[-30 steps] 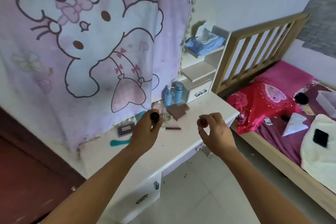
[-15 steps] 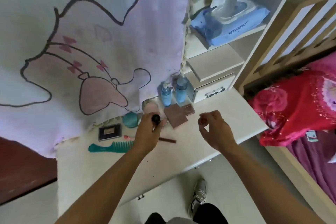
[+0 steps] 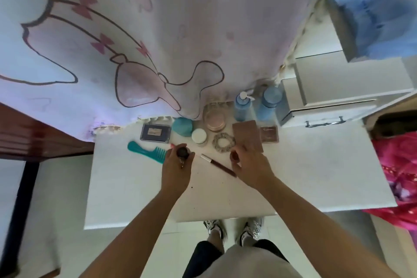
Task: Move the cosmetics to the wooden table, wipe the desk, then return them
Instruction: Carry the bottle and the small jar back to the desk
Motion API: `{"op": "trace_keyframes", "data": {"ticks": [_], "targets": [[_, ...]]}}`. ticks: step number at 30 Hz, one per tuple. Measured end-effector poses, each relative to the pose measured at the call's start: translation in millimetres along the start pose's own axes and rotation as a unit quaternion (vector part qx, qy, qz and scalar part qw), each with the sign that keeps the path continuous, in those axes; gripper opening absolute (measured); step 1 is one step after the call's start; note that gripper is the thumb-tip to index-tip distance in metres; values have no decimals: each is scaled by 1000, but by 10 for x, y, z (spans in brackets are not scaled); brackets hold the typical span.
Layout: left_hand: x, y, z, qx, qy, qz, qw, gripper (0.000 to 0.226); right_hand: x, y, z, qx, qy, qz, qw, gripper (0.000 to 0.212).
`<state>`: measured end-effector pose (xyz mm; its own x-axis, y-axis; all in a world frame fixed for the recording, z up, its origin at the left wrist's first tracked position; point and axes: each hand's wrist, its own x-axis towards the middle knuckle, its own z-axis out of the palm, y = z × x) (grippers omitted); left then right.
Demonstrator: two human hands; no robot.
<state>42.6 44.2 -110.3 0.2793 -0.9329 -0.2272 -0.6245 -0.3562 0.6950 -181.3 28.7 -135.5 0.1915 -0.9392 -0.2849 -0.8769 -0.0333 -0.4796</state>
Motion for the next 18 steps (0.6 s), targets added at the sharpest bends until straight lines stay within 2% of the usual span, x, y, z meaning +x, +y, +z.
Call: {"op": "trace_keyframes", "data": {"ticks": [8,12,15,18], "targets": [[403,-147,6,-39,31,5,999,23,58,-94,402,30,-25,30,999,7],[501,-235,117,-15,-28,-13,999,25,39,-121,433,30,-21,42,998,10],[538,-304,161,0,-42,-9,999,25,30,-147,435,20,-24,49,998,12],[545,-300,112,17,-61,-15,998,31,-25,-182,383,11,-37,49,998,24]]}}
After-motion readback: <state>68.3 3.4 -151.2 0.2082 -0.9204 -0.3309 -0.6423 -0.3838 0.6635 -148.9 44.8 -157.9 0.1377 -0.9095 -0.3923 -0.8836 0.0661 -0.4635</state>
